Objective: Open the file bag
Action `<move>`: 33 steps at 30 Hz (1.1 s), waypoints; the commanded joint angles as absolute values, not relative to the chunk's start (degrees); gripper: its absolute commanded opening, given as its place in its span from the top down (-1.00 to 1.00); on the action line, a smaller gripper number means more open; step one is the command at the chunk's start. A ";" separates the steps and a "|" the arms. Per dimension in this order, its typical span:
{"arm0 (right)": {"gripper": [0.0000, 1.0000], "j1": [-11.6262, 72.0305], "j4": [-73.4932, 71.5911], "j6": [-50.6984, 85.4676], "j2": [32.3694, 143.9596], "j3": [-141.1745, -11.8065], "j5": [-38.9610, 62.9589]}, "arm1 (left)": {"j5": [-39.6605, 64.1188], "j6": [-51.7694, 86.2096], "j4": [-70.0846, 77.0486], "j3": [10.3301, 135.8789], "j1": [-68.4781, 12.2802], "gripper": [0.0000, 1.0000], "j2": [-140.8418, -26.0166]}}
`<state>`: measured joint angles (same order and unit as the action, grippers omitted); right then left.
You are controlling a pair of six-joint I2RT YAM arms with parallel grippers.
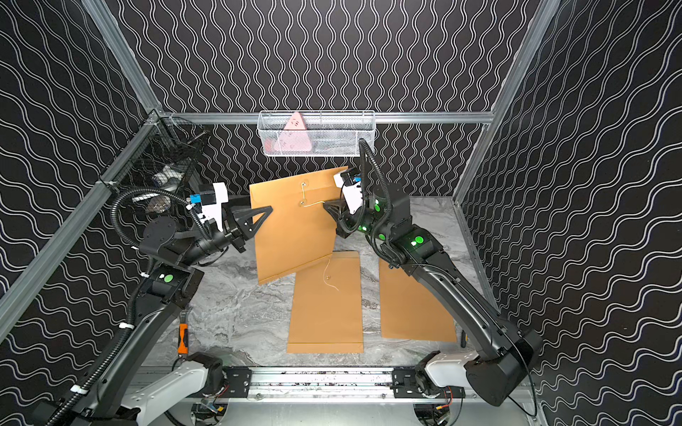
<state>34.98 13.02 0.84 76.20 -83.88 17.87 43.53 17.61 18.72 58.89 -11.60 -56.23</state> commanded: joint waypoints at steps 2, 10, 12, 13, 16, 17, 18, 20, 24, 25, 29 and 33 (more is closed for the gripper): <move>1.00 34.72 13.90 -0.84 76.27 -86.54 18.49 | 43.80 16.92 20.09 58.08 -11.52 1.00 -55.81; 1.00 34.72 15.64 -1.59 78.60 -91.51 21.53 | 43.95 17.75 21.38 55.90 -11.52 1.00 -55.54; 1.00 34.69 15.65 -1.50 78.93 -92.17 22.68 | 44.03 17.93 21.51 55.81 -11.55 1.00 -55.71; 1.00 34.80 15.57 -1.33 79.16 -92.44 23.42 | 44.04 17.93 21.40 55.74 -11.55 1.00 -55.80; 1.00 35.11 15.08 -0.89 79.78 -93.07 25.06 | 43.95 18.00 21.56 55.46 -11.55 1.00 -56.09; 1.00 35.31 14.95 -0.75 80.03 -93.37 25.59 | 43.95 18.08 21.76 55.31 -11.55 1.00 -56.29; 1.00 35.48 14.85 -0.66 80.27 -93.72 26.02 | 43.95 18.18 21.94 55.15 -11.53 1.00 -56.41; 1.00 35.91 14.77 -0.39 81.00 -94.63 27.08 | 44.03 18.52 22.43 54.87 -11.55 1.00 -56.81; 1.00 36.99 14.77 -0.09 82.49 -96.43 28.38 | 44.25 19.24 23.15 54.56 -11.52 1.00 -57.82; 1.00 37.49 14.85 -0.09 82.85 -96.82 28.52 | 44.29 19.49 23.51 54.45 -11.52 1.00 -58.00; 1.00 39.29 15.19 -0.43 84.31 -98.32 28.65 | 44.38 19.86 23.95 54.47 -11.60 1.00 -58.62; 1.00 40.77 15.38 -0.70 85.49 -99.27 28.67 | 44.13 20.10 24.33 54.40 -11.52 1.00 -59.02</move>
<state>40.16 15.81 0.32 84.93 -98.30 27.99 43.79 19.44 21.10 54.41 -11.60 -58.78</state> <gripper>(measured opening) 0.067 0.054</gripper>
